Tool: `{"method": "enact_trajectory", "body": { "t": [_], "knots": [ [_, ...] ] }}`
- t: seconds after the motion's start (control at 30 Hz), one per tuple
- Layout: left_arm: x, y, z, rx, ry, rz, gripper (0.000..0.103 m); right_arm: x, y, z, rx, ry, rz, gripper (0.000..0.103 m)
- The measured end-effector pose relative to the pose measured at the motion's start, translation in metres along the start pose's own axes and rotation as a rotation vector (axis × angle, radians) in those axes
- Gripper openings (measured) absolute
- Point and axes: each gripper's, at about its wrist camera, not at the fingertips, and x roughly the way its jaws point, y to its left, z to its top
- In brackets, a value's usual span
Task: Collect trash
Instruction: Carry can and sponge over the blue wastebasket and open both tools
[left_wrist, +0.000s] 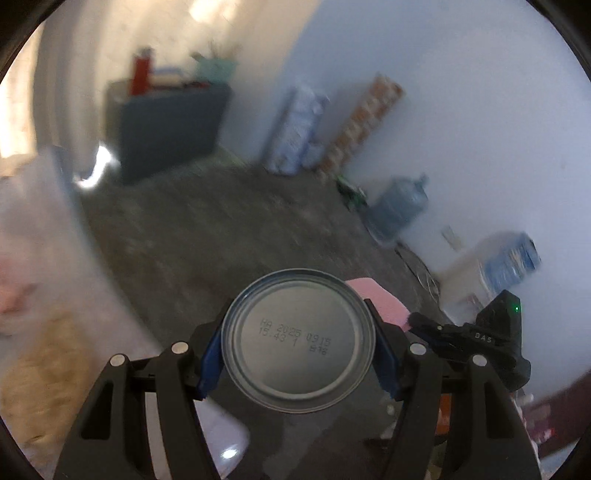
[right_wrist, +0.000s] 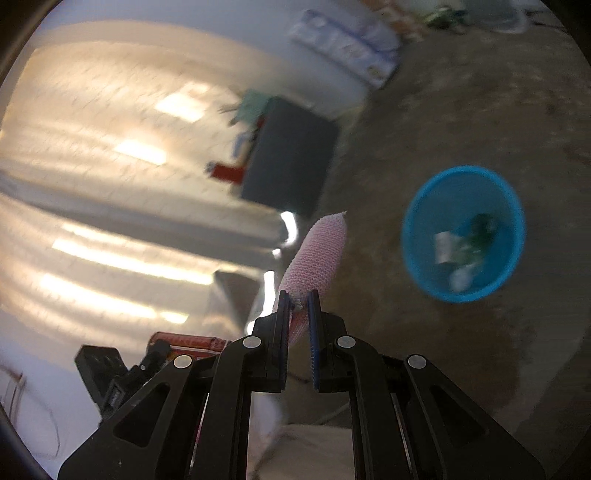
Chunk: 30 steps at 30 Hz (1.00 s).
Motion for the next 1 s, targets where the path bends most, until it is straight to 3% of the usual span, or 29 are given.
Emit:
{"method": "enact_trajectory", "body": {
  "t": [0.3,0.33,0.4,0.47,0.5,0.53,0.6,1.0],
  "knots": [
    [0.154,-0.043,0.017,0.009,0.214,0.028,0.065,0.012,-0.059,0.033,0.018,-0.047,-0.169,0.009],
    [0.164,-0.044,0.018,0.001,0.227,0.023,0.065,0.019,-0.061,0.038,0.003,-0.049,-0.187,0.012],
    [0.189,-0.046,0.025,-0.014,0.231,0.046,0.086,0.037,-0.072,0.045,-0.04,-0.038,-0.249,0.018],
    [0.198,-0.041,0.026,-0.027,0.208,0.081,0.089,0.055,-0.083,0.047,-0.1,-0.026,-0.327,0.035],
    [0.2,-0.039,0.026,-0.038,0.193,0.087,0.089,0.062,-0.09,0.045,-0.133,-0.03,-0.393,0.043],
    [0.201,-0.037,0.025,-0.049,0.185,0.088,0.089,0.066,-0.097,0.04,-0.163,-0.032,-0.452,0.043],
    [0.193,-0.03,0.022,-0.072,0.182,0.075,0.089,0.069,-0.107,0.033,-0.173,-0.022,-0.482,0.043],
    [0.082,-0.02,0.002,-0.037,0.001,0.013,0.089,0.036,-0.125,-0.006,-0.148,-0.052,-0.474,0.043]
  ]
}}
